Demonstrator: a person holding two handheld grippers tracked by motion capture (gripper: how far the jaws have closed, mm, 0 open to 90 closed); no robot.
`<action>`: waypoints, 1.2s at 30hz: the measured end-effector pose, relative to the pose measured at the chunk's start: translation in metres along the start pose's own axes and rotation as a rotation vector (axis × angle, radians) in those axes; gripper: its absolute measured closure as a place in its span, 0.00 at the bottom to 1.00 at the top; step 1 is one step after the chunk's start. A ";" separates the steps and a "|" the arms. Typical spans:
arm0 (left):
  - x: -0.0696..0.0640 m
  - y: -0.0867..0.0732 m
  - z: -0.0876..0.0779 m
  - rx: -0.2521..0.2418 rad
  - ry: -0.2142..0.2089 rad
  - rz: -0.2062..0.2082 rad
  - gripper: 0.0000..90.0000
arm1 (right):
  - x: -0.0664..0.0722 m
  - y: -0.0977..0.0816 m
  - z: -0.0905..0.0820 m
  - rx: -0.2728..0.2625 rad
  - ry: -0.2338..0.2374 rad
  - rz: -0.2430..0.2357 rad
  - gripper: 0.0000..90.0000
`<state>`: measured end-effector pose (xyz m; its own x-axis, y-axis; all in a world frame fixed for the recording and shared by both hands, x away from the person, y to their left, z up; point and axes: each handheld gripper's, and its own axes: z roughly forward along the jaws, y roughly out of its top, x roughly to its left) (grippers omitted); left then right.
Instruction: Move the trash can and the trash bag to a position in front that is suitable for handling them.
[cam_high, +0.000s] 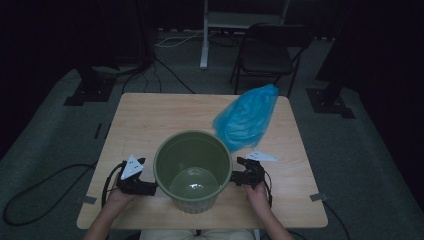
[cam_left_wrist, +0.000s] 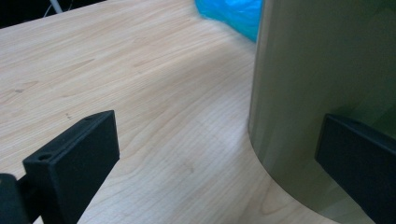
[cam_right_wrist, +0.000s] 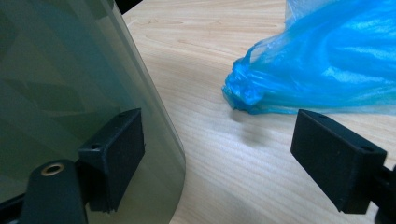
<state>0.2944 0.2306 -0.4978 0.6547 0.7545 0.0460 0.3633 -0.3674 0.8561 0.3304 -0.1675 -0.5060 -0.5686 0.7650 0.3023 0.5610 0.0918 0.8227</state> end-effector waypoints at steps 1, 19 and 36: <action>-0.001 0.000 0.000 0.000 -0.002 0.002 0.00 | 0.000 -0.001 -0.001 -0.004 -0.003 -0.001 0.19; 0.010 -0.023 0.009 -0.036 -0.026 -0.081 0.00 | -0.100 0.053 0.019 -0.092 -0.249 0.091 0.14; 0.013 -0.027 0.003 -0.048 -0.035 -0.098 0.00 | -0.172 0.059 0.067 0.068 -0.463 0.204 0.17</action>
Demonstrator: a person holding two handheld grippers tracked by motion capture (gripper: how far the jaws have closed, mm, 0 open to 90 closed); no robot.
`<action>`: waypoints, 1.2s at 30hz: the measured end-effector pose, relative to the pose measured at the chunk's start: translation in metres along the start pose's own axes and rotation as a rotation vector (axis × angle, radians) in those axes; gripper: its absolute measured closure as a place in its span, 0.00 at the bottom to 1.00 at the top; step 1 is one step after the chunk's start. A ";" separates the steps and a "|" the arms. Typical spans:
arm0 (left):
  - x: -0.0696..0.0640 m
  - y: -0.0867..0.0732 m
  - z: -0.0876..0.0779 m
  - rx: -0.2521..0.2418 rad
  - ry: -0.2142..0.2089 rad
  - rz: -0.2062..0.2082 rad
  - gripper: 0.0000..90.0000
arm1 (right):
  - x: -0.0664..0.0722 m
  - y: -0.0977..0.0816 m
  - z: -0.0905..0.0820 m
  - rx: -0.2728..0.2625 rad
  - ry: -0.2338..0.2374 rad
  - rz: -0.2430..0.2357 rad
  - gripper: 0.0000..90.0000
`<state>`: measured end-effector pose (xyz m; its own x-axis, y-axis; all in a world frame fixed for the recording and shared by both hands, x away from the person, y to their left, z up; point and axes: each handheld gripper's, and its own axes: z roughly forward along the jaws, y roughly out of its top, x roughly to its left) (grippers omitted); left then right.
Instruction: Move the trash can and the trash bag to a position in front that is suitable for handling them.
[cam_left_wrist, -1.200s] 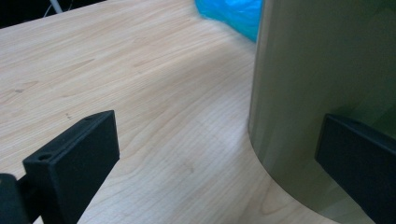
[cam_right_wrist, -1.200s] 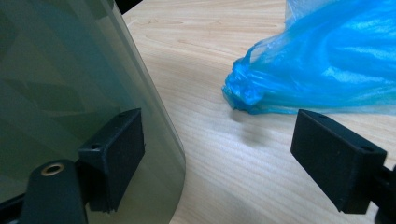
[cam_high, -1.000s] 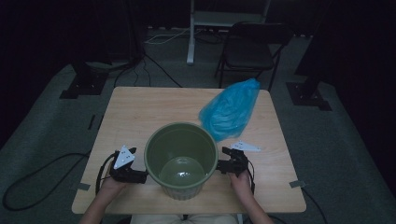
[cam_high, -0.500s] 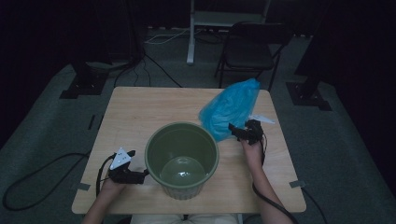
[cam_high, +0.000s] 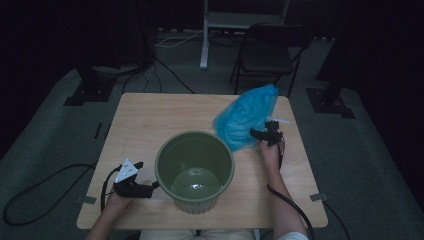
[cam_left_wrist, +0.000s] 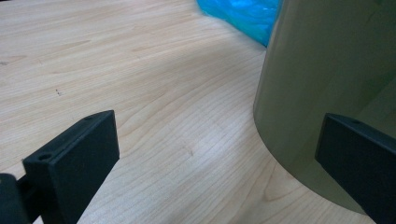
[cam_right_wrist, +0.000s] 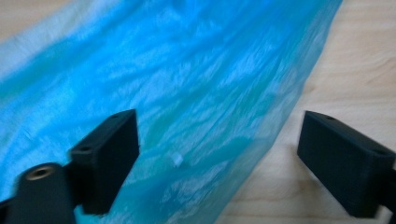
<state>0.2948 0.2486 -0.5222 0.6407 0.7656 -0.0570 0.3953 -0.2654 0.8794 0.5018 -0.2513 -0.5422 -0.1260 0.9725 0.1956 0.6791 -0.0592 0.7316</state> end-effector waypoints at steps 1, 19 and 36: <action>0.000 0.000 -0.001 -0.002 0.000 -0.004 0.00 | 0.006 -0.002 0.001 0.001 -0.024 -0.037 0.21; -0.003 0.003 -0.005 -0.030 -0.019 -0.005 0.00 | 0.032 -0.018 -0.015 0.049 0.052 -0.079 0.99; -0.004 0.002 -0.008 -0.030 -0.009 0.015 0.00 | 0.068 -0.094 -0.118 -0.027 0.446 -0.080 0.47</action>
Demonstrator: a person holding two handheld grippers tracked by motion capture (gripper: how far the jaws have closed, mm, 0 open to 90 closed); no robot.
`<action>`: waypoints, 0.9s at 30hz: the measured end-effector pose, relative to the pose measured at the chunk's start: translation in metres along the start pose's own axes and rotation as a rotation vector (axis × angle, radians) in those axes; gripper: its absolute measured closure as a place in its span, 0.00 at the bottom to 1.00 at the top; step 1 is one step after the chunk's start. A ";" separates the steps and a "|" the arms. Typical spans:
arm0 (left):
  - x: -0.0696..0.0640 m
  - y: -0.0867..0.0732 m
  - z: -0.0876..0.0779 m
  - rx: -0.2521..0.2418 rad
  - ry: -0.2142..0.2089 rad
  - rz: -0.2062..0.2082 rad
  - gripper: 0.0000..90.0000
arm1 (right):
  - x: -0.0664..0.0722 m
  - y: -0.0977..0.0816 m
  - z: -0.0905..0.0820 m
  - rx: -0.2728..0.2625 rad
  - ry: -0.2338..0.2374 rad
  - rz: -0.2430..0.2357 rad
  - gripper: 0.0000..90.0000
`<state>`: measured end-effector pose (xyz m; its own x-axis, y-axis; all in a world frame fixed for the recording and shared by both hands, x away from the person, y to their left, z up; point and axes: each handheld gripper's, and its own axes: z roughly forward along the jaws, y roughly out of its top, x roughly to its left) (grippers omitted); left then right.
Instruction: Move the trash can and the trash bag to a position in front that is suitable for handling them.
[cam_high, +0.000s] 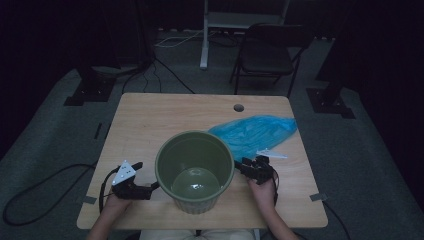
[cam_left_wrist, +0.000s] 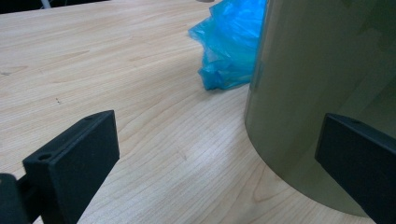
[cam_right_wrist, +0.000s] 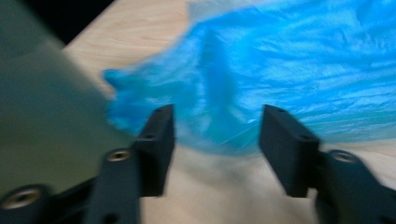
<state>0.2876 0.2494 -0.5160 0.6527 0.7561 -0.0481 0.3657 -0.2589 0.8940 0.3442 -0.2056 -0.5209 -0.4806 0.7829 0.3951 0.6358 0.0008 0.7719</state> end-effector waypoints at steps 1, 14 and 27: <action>0.000 0.000 0.000 -0.001 0.001 0.001 0.00 | 0.002 0.001 -0.010 -0.014 0.004 -0.014 0.46; 0.000 -0.002 0.006 -0.006 -0.012 0.002 0.00 | -0.093 0.058 -0.044 -0.111 -0.343 0.028 0.24; 0.003 -0.007 0.004 0.002 -0.004 -0.004 0.00 | -0.160 0.077 0.017 0.018 -0.593 0.144 0.29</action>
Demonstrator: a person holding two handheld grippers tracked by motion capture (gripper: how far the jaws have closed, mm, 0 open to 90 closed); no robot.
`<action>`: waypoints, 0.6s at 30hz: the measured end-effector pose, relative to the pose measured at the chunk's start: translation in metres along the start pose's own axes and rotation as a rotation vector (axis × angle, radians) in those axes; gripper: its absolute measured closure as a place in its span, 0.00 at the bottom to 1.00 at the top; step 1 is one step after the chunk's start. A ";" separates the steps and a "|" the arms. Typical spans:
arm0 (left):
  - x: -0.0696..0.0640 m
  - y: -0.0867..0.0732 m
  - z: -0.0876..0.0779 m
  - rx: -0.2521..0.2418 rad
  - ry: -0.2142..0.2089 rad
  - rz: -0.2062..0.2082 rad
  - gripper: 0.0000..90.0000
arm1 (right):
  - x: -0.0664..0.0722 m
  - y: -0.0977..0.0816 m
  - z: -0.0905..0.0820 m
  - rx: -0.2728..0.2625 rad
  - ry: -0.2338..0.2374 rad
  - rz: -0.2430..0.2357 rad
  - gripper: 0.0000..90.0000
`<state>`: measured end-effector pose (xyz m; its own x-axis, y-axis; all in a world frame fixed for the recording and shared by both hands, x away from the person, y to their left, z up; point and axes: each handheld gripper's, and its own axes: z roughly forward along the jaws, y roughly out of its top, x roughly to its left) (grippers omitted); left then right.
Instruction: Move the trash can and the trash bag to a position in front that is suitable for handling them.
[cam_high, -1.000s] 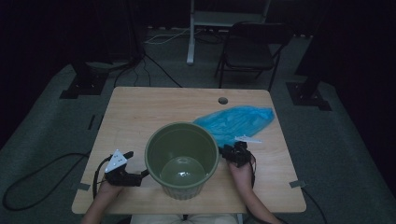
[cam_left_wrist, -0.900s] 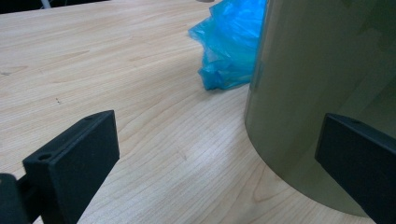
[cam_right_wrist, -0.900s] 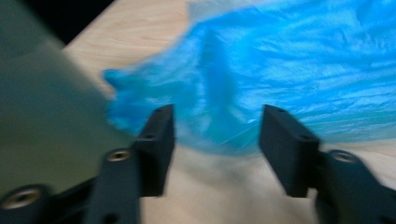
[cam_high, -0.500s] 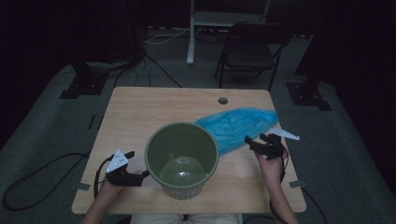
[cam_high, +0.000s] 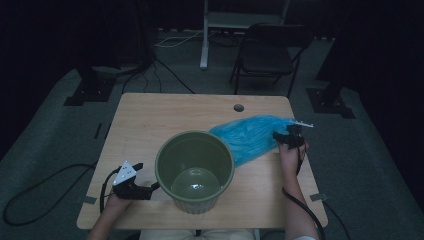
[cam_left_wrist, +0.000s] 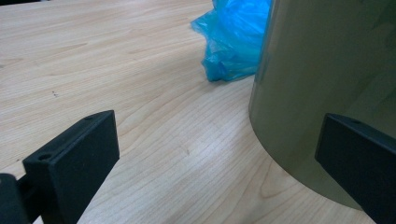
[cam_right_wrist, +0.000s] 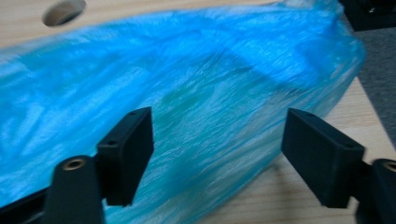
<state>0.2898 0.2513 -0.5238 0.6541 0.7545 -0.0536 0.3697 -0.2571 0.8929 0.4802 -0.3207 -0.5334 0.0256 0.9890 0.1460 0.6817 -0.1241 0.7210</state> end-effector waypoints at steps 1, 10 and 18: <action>0.000 0.000 -0.001 -0.002 0.001 -0.002 0.00 | 0.001 -0.001 0.002 0.002 -0.004 -0.007 0.29; -0.001 0.001 -0.003 -0.009 0.002 -0.009 0.00 | 0.019 -0.012 0.005 0.013 -0.074 -0.132 0.65; -0.002 0.003 -0.004 -0.017 -0.003 -0.004 0.00 | 0.026 -0.022 -0.010 -0.015 -0.006 -0.132 1.00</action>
<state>0.2871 0.2519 -0.5194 0.6542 0.7540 -0.0587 0.3614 -0.2435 0.9000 0.4588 -0.2932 -0.5383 -0.0591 0.9972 0.0454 0.6688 0.0058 0.7434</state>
